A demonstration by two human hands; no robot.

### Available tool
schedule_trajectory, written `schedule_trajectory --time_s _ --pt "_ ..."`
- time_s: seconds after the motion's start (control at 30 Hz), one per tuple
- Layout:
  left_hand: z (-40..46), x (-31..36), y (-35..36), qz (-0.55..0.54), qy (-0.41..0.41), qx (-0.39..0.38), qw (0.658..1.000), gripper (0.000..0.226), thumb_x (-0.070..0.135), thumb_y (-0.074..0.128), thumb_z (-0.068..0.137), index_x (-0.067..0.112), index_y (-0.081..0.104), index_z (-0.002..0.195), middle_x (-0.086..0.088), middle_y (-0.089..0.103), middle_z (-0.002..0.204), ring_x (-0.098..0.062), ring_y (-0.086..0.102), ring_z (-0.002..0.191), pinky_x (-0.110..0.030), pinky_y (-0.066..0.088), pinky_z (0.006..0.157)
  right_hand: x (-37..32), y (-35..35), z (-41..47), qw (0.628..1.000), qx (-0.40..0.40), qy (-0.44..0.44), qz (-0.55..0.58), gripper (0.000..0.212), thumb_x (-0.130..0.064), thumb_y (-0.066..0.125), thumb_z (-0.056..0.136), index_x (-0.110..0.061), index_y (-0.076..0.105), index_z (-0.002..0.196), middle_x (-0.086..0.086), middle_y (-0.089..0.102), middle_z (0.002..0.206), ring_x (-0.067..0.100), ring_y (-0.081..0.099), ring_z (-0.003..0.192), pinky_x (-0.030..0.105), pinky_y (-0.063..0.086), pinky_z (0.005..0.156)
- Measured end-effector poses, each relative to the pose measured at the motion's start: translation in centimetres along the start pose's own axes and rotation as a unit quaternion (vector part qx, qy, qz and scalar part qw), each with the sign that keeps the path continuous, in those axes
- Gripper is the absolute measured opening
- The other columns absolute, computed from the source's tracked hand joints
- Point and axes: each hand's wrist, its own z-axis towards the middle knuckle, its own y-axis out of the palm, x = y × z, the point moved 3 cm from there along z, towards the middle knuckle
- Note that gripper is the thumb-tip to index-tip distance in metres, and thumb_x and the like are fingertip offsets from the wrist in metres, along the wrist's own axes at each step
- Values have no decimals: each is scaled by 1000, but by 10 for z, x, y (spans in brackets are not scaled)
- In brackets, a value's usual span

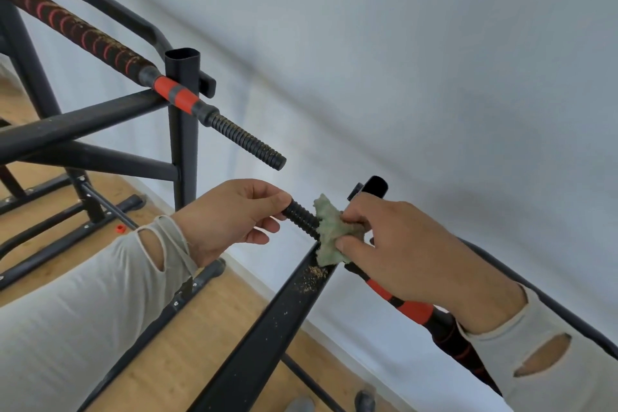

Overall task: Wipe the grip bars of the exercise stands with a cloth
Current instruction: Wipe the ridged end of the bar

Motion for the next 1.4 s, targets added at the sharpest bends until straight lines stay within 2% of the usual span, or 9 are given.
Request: schedule_trajectory --time_s 0.1,0.37,0.5,0.7,0.87,1.07,1.13,1.23,1.4 --pt "0 1 0 -2 0 1 1000 21 24 69 94 6 75 104 -4 73 87 -12 64 72 -29 57 67 -8 2 4 1000 -3 -1 -9 22 -45 59 99 -29 45 97 -9 52 73 6 45 60 23 30 53" --pt "2 -2 2 -65 -44 -9 997 15 5 61 97 -6 69 102 -13 68 80 -13 58 60 -21 53 55 -47 17 38 987 131 -89 32 26 -33 60 101 -22 39 90 -4 54 76 21 50 70 37 38 62" --pt "0 -10 3 -102 -72 7 992 23 -5 46 100 -1 67 91 -14 66 78 -13 59 57 -22 53 52 -63 22 57 992 76 -102 18 22 -23 57 100 -22 35 99 1 54 75 23 53 70 39 43 59" --pt "-2 -4 -5 -45 -50 -18 998 20 15 63 97 -1 70 107 -14 72 89 -14 62 67 -25 57 61 -52 7 42 993 68 -92 -4 24 -39 56 102 -21 39 99 -5 54 79 18 50 70 36 39 60" --pt "-4 1 2 -17 -38 -45 998 23 22 66 96 3 74 105 -10 75 87 -13 65 71 -27 59 67 -45 8 31 996 63 -48 29 20 -30 59 101 -20 41 96 -7 49 72 8 42 60 29 31 51" --pt "-4 2 1 -8 -4 -15 1000 18 17 70 92 3 76 100 -9 75 82 -16 66 71 -24 60 66 -34 1 6 993 -39 -35 -104 27 -16 56 100 -24 31 94 -7 40 74 7 38 59 24 27 49" --pt "-4 2 2 -5 -3 -7 1000 16 17 70 92 5 77 98 -10 76 82 -15 66 70 -24 61 66 -20 -5 -1 992 -45 -22 -114 18 -18 51 100 -24 38 90 -6 43 73 14 46 63 26 38 54" --pt "-2 0 2 -8 -5 -7 1000 17 19 70 92 4 77 98 -10 75 82 -15 67 70 -24 60 65 -14 -12 -4 987 -74 -7 -140 18 -28 51 103 -23 38 92 -7 42 74 14 43 65 24 30 53" --pt "-1 -2 3 -30 -28 -26 999 21 15 67 94 -2 74 104 -15 73 85 -17 66 70 -24 60 64 -44 11 20 994 69 -39 -73 25 -25 59 100 -22 35 94 -1 55 77 19 48 66 36 41 57"
